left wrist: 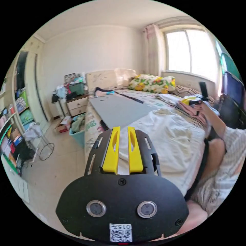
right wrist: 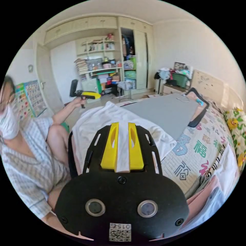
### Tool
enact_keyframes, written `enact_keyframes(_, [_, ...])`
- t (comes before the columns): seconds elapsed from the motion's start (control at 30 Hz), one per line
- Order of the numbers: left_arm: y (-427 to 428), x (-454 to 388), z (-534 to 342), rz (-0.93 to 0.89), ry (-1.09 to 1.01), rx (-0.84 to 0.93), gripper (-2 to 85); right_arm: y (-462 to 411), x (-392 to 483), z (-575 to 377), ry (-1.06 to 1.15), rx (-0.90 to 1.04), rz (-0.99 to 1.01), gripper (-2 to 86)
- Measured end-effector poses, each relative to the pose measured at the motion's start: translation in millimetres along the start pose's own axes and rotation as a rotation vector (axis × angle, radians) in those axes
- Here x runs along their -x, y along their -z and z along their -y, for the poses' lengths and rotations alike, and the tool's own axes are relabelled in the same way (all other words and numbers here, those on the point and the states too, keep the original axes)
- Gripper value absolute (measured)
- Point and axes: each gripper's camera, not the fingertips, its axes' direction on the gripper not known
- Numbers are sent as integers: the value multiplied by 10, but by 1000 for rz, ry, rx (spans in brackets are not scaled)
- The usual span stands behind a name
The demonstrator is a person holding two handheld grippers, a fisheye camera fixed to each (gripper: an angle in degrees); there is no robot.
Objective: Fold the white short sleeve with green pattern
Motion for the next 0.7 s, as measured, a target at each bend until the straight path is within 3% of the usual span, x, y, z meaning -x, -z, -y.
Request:
enact_keyframes(0.1, [-451, -497, 29, -249, -184, 89, 91, -55, 367, -142, 119, 97, -2, 84])
enact_keyframes(0.23, [-1148, -993, -41, -363, -298, 215, 106, -337, 508, -119, 164, 240, -63, 98])
enact_keyframes(0.4, [-1734, -1261, -218, -296, -307, 332, 98, -464, 342, 104, 61, 267, -52, 75])
enact_keyframes(0.7, [-2154, -1394, -415, -282, -225, 288, 4, -252, 562, 381, -17, 297, -104, 16])
